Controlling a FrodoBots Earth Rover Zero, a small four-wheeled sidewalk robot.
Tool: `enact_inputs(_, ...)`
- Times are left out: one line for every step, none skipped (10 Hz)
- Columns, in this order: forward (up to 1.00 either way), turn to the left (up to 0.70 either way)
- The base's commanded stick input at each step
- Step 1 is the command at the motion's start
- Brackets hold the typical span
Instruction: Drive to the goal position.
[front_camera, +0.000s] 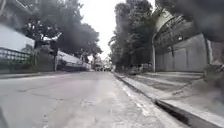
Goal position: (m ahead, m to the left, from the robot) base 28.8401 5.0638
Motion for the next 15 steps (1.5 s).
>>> enact_inputs(0.7,0.0)
enact_inputs(0.7,0.0)
enact_inputs(0.7,0.0)
enact_inputs(0.7,0.0)
enact_inputs(0.7,0.0)
enact_inputs(0.7,0.0)
enact_inputs(0.7,0.0)
enact_inputs(0.7,0.0)
enact_inputs(0.7,0.0)
enact_inputs(0.7,0.0)
enact_inputs(0.7,0.0)
enact_inputs(0.7,0.0)
enact_inputs(0.7,-0.04)
enact_inputs(0.7,-0.11)
enact_inputs(0.7,-0.13)
